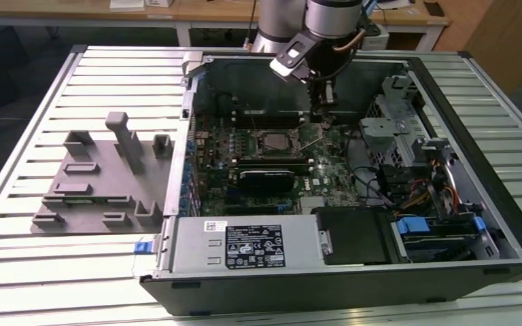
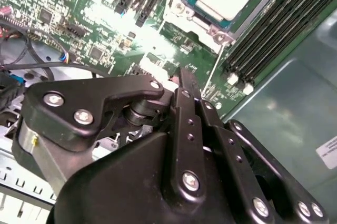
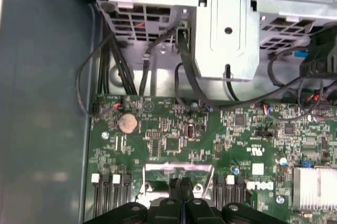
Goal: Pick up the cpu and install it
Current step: 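Close the cpu cover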
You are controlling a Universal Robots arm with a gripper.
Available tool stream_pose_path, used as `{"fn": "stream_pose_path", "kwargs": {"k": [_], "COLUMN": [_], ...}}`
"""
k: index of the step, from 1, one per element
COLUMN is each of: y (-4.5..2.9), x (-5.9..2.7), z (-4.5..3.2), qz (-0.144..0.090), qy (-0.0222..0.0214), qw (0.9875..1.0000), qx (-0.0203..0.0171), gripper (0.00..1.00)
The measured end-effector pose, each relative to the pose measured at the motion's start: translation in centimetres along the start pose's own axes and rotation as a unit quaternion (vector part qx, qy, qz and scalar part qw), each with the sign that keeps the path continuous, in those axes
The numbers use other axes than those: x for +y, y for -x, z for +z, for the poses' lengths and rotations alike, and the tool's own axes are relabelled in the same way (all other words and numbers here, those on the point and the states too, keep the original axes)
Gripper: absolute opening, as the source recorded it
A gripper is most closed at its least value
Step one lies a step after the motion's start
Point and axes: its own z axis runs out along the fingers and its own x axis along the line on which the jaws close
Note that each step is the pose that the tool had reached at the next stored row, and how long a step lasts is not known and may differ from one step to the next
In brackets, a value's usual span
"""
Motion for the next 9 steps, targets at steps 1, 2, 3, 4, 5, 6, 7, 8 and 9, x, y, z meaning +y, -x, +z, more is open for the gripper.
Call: {"fn": "stream_pose_path", "kwargs": {"k": [1,2,3,4,5,6,7,8,9], "y": [0.0,0.01,0.01,0.01,0.01,0.01,0.0,0.0,0.0], "x": [0.28,0.54,0.8,1.05,1.29,1.51,1.68,1.79,1.89], "z": [0.03,0.06,0.09,0.12,0.17,0.21,0.29,0.38,0.47], "qz": [0.0,0.0,0.0,0.0,0.0,0.0,0.0,0.0,0.0], "qy": [0.0,0.0,0.0,0.0,0.0,0.0,0.0001,0.0,0.0], "qw": [1.0,1.0,1.0,1.0,1.0,1.0,1.0,1.0,1.0], "qx": [0.0,0.0,0.0,-0.0001,0.0,0.0,0.0001,0.0,0.0], "gripper": [0.11,0.11,0.11,0.11,0.11,0.11,0.11,0.11,0.11]}}
